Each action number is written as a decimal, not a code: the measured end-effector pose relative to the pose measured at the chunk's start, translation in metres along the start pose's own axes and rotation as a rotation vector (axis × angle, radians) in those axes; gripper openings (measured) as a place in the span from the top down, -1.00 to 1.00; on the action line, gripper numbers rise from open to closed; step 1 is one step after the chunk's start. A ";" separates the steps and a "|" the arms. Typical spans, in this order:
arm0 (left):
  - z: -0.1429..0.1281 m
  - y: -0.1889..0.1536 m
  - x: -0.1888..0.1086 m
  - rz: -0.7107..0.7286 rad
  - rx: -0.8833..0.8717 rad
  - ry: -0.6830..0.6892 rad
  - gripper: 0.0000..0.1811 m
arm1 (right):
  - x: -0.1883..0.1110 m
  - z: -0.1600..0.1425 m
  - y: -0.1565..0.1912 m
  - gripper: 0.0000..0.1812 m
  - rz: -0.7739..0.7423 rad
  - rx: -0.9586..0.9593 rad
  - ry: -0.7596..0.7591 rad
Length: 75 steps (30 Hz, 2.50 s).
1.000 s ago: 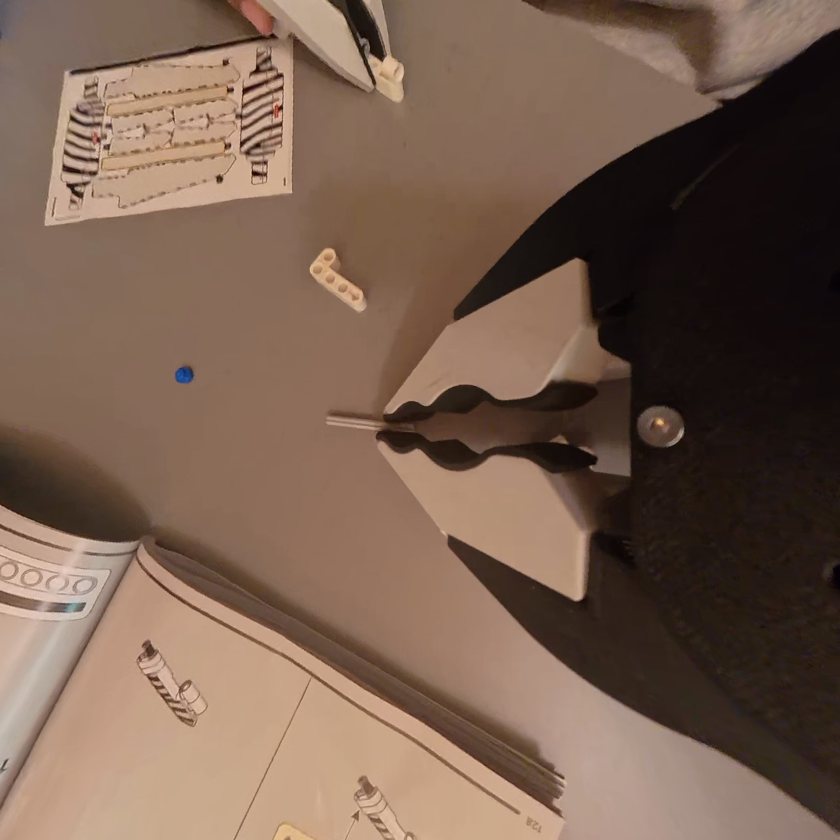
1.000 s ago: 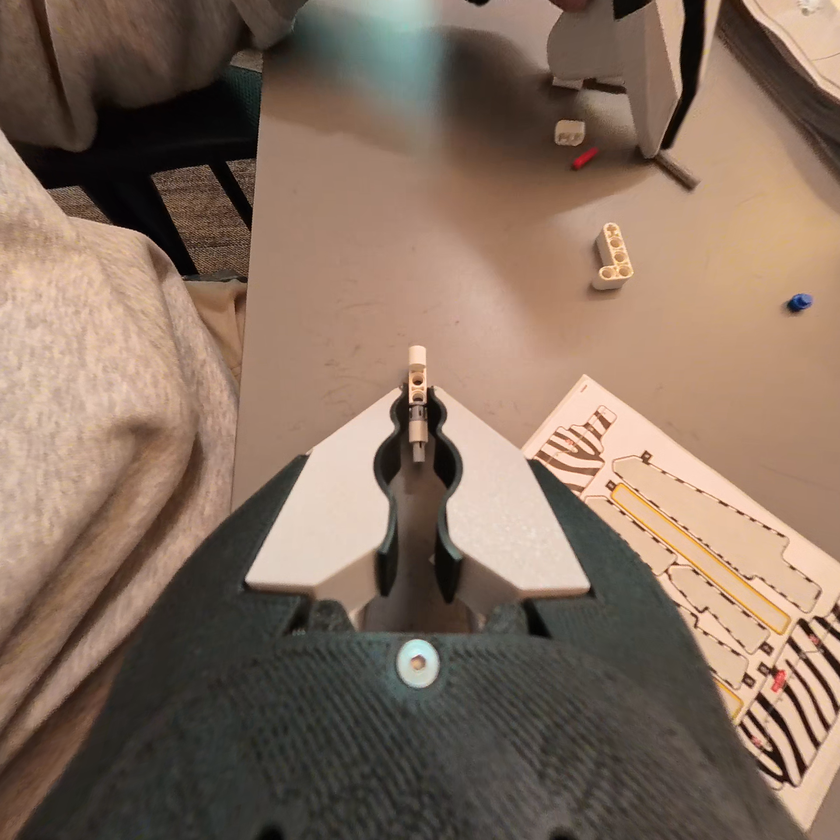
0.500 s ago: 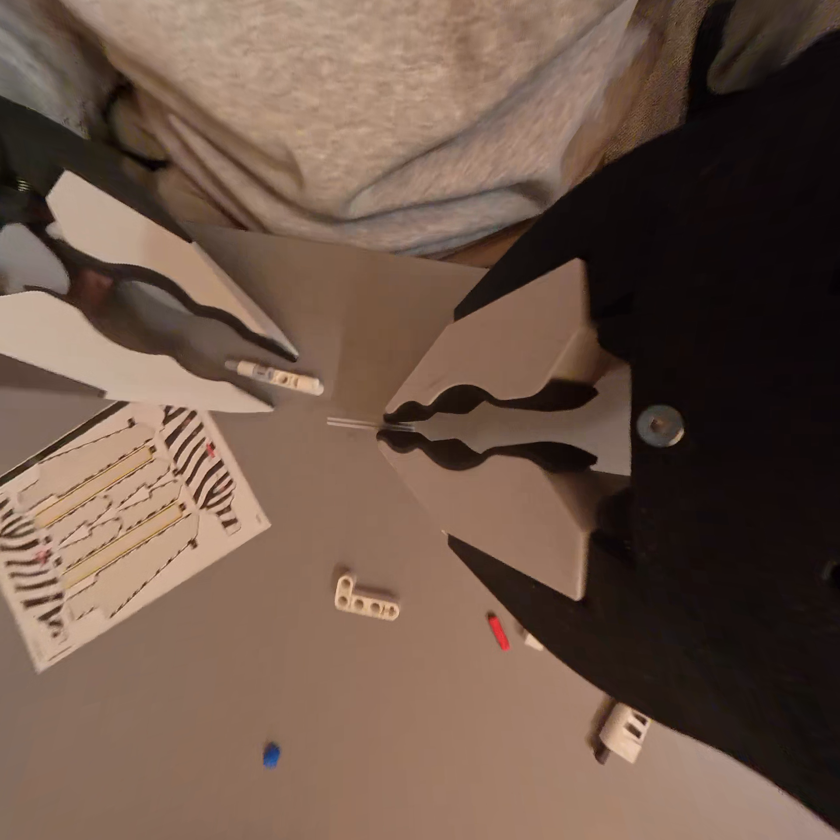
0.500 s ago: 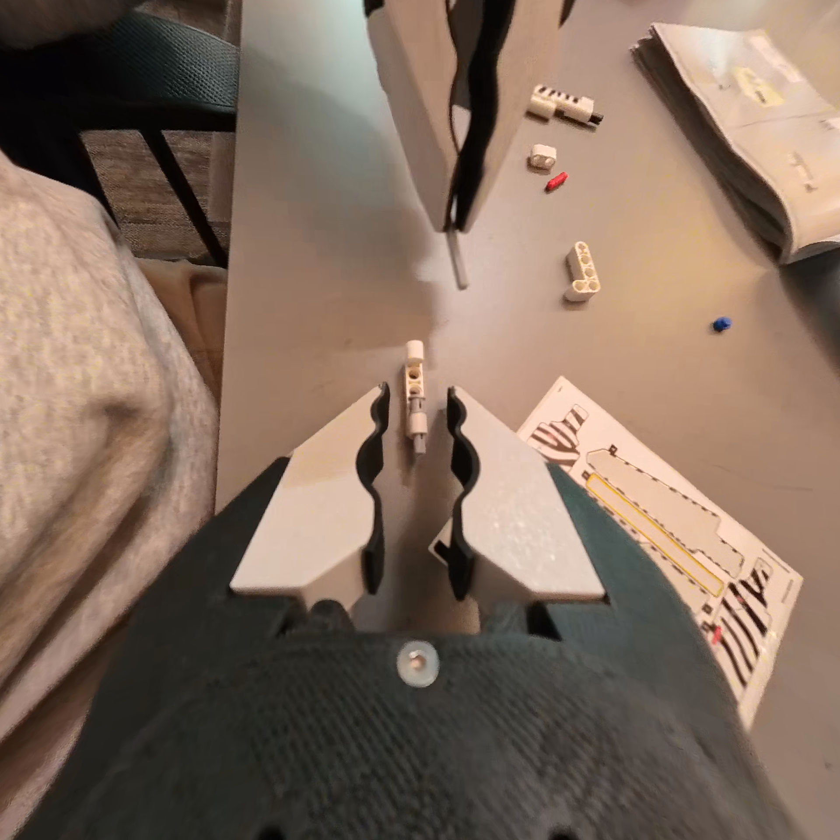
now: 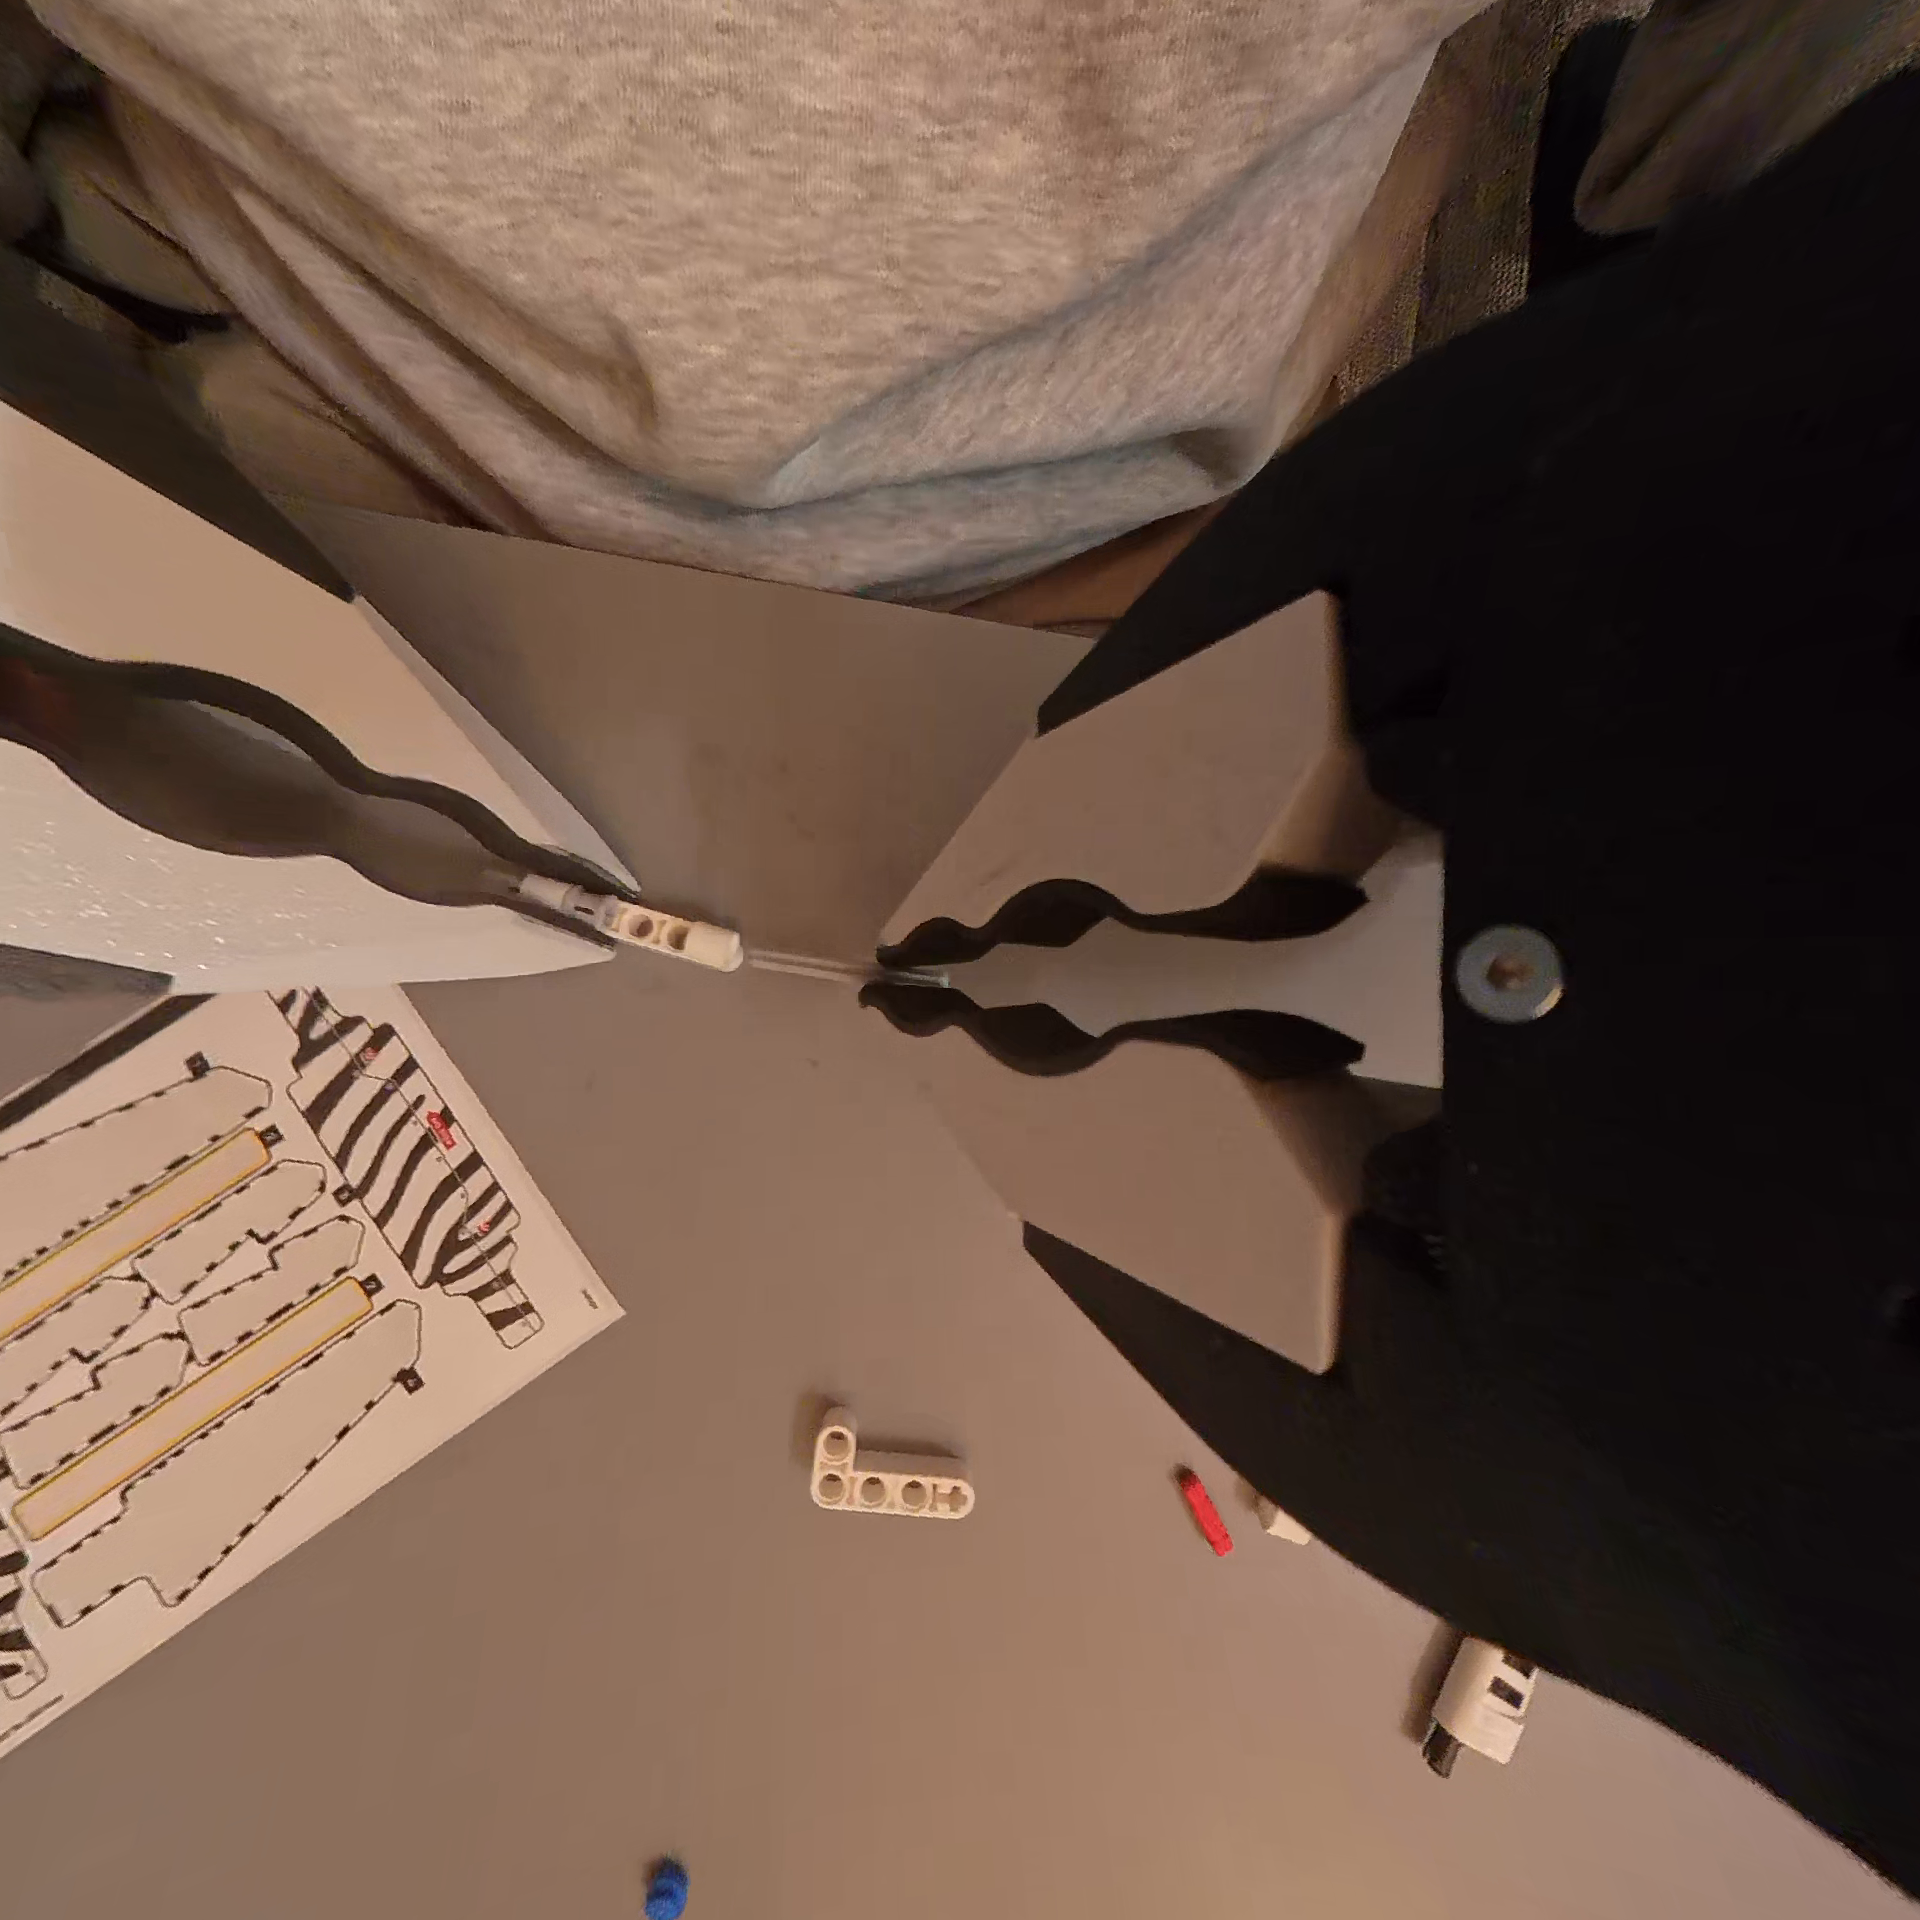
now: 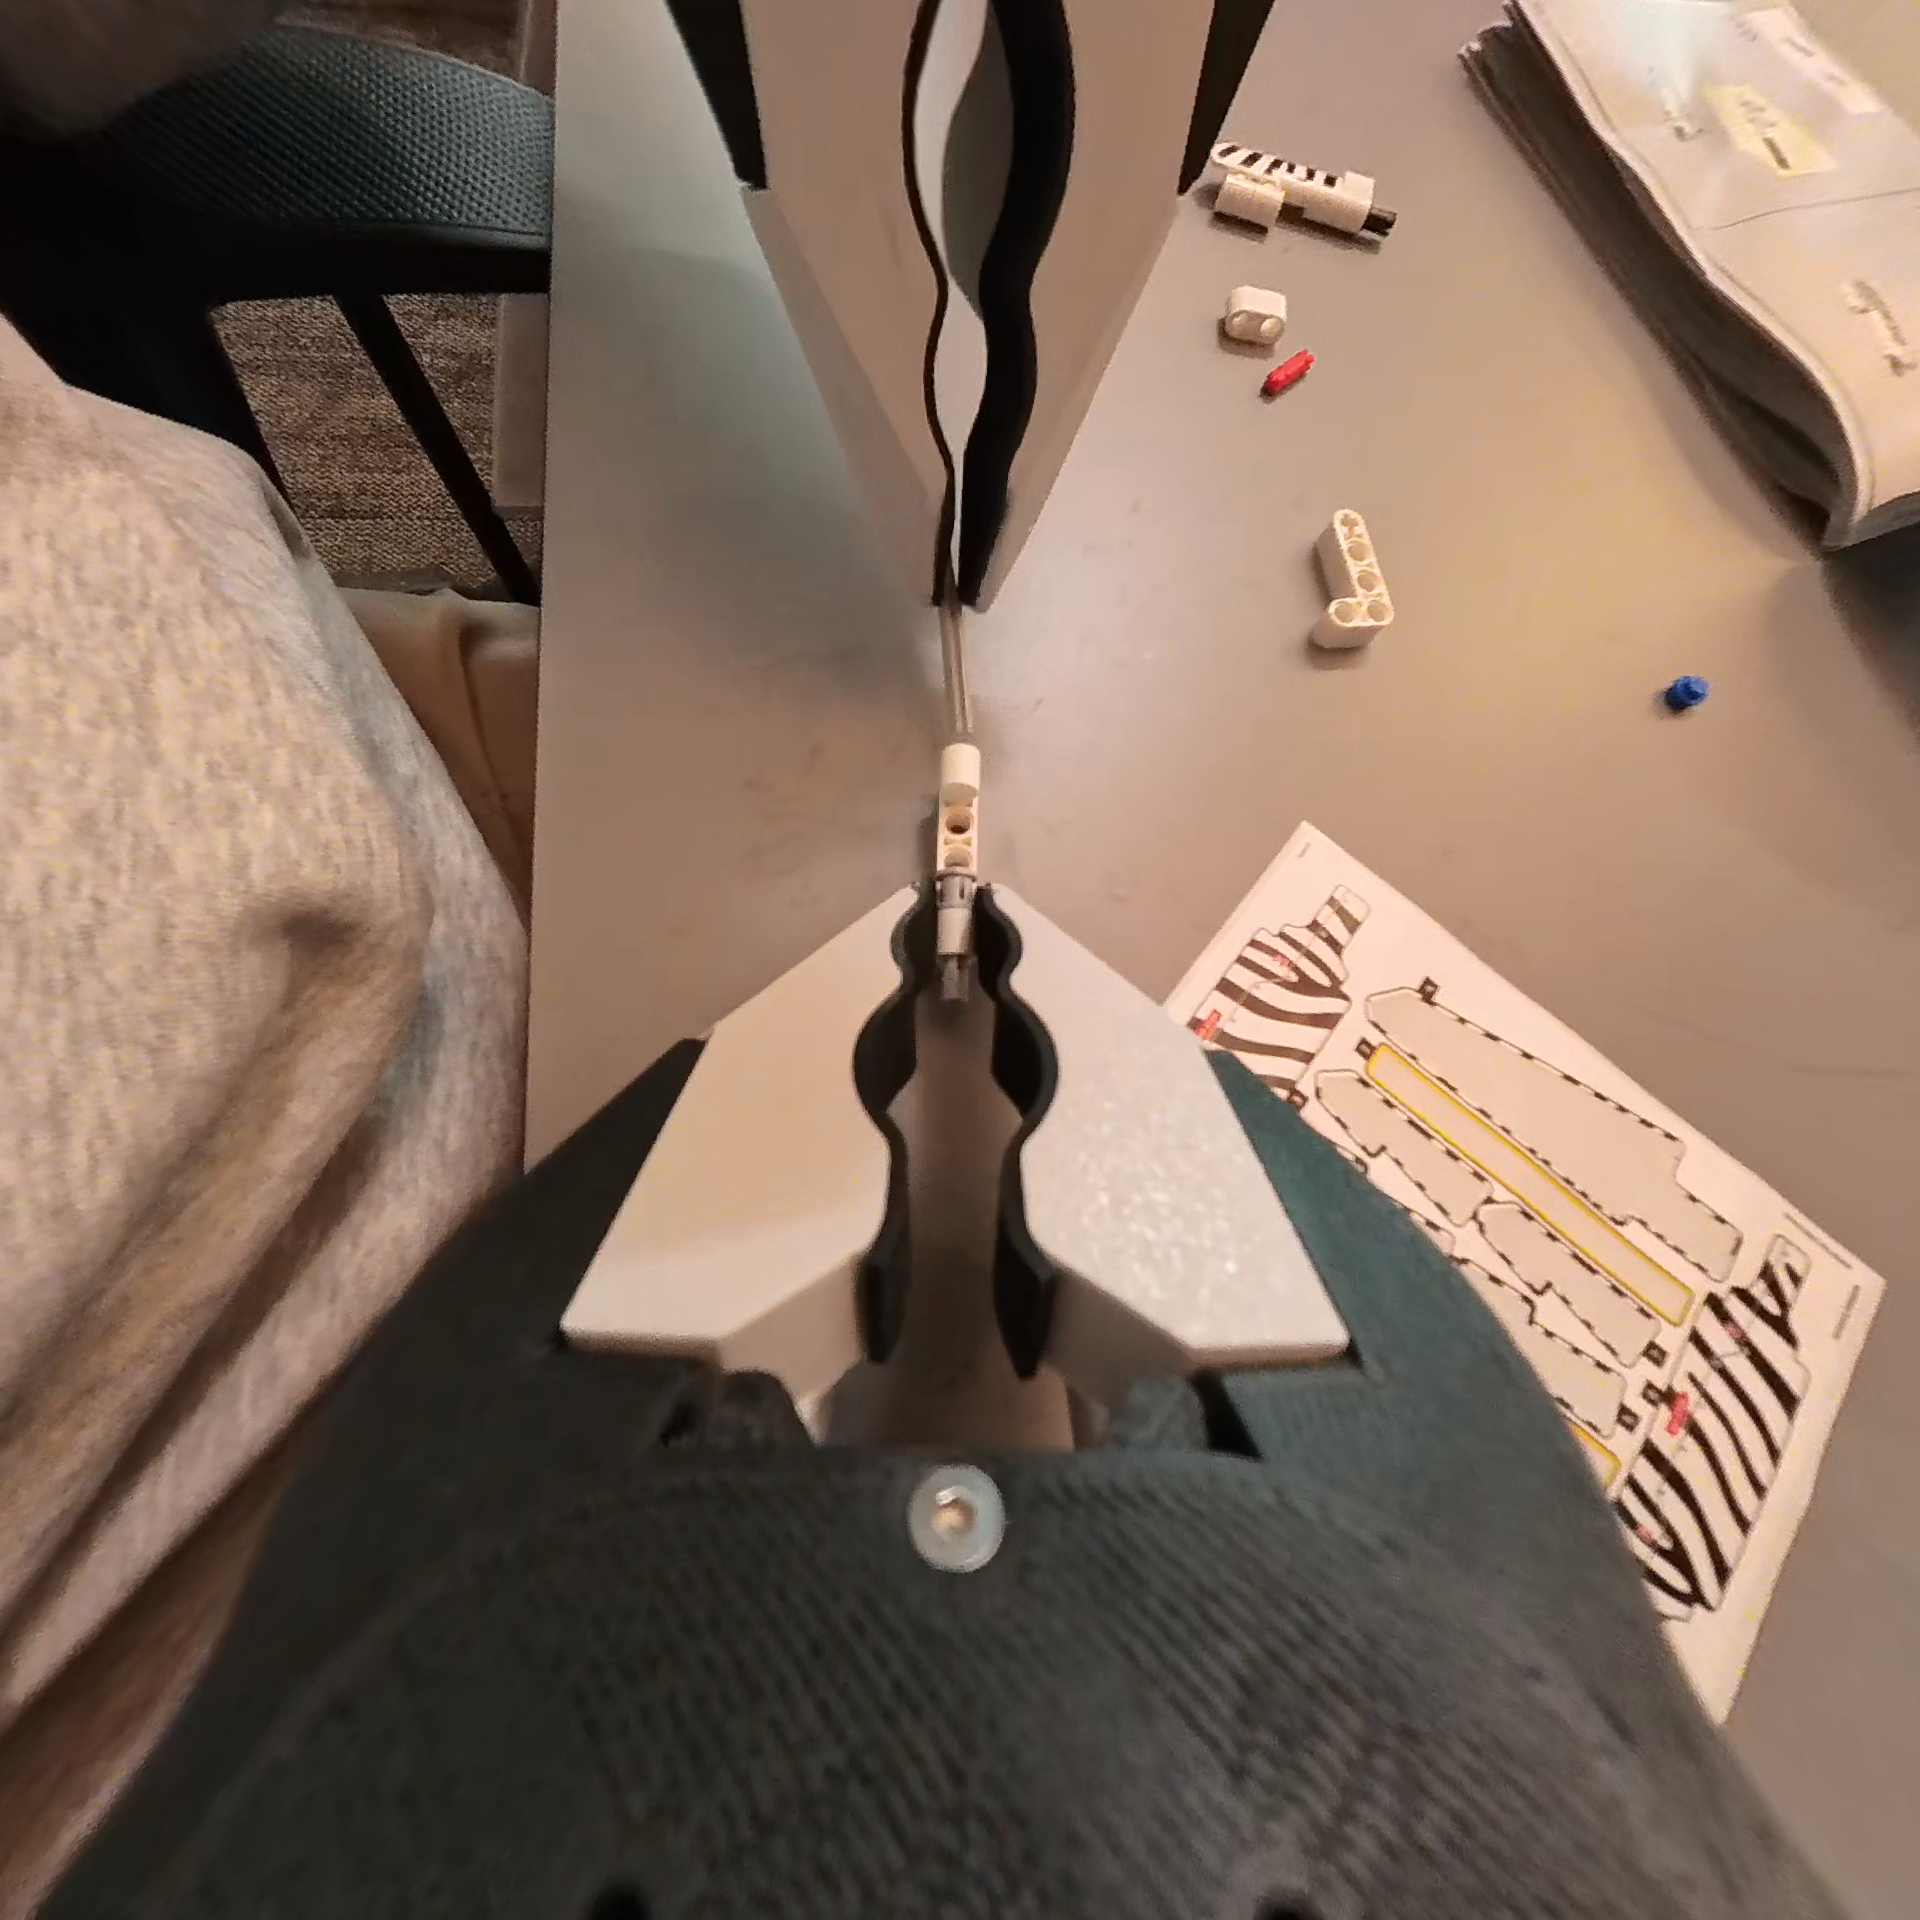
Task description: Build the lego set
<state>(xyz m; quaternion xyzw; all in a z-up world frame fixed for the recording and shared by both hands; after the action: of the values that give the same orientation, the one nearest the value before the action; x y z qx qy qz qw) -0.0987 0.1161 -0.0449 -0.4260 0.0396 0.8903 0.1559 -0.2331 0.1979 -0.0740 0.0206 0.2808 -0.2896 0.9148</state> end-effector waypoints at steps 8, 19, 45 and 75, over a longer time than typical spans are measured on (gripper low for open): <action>0.003 -0.001 0.001 0.020 0.025 -0.012 0.97 | 0.001 0.000 0.000 0.93 0.004 0.006 0.000; -0.008 0.008 0.008 -0.048 0.013 -0.103 0.98 | 0.001 0.000 -0.002 0.93 0.023 0.035 0.001; -0.013 0.013 0.000 -0.025 -0.045 -0.107 0.82 | 0.002 0.001 -0.003 0.93 0.027 0.040 0.000; -0.011 0.007 0.009 -0.060 -0.029 -0.097 0.96 | 0.002 0.002 -0.004 0.93 0.022 0.033 0.000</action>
<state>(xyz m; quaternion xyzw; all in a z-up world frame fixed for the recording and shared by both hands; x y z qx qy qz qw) -0.0982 0.1091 -0.0589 -0.3856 0.0064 0.9053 0.1780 -0.2327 0.1929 -0.0728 0.0388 0.2758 -0.2842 0.9174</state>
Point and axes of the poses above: each gripper's, where its closed fingertips meet, x out along the fingers, z out of its top, y = z × x across the jaws, the point moved 9 cm from there along -x, back along the fingers, and after that the axes turned 9 degrees about -y, right-handed, at the moved point
